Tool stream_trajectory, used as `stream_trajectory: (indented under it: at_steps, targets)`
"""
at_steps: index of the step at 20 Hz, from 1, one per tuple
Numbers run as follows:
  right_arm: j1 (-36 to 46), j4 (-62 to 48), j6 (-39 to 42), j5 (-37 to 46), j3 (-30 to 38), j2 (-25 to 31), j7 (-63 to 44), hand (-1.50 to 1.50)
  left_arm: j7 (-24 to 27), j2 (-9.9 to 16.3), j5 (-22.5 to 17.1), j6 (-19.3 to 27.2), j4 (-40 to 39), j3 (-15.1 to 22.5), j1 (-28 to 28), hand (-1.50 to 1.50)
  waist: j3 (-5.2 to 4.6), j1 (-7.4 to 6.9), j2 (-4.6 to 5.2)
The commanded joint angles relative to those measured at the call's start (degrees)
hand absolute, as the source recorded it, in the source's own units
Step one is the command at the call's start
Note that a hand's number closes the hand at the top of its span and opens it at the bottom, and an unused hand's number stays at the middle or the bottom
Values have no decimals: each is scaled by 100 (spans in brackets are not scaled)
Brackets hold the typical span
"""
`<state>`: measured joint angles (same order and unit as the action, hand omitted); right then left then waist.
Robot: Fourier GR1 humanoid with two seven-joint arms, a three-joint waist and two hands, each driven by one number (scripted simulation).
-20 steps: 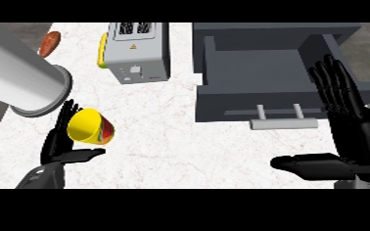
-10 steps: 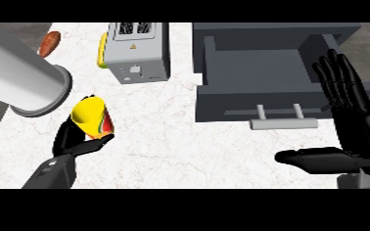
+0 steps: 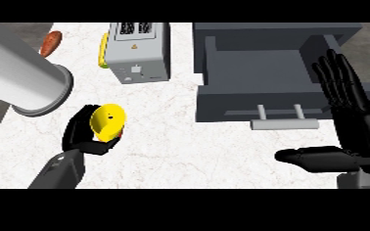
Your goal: Pick up the cup, place it into the drawer and close the drawer
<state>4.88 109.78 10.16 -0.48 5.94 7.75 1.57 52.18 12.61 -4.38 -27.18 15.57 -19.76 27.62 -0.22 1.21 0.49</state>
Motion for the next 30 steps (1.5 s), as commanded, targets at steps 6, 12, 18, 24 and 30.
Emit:
stream_trajectory:
  at_steps: [6,12,18,24,30]
  targets:
    - [-80,-19,-7,117,-88,-48,91,-150,1211,-142,-393,81,119,-420,-219,150,0,17,7]
    - [142,245,-19,-107,147,122,-427,-150,1110,-100,-439,-25,520,-341,-27,150,7,-28,-32]
    - [-73,-213,206,-284,458,254,161,-150,720,-373,-432,226,1202,-89,464,150,23,-87,-55]
    - [-197,-194,63,-55,309,89,235,-150,-340,-736,-381,814,2670,435,630,150,36,-220,-109]
    - [-351,118,212,-313,471,200,77,-150,-1566,-1130,-392,1608,4102,849,788,150,27,-153,-88]
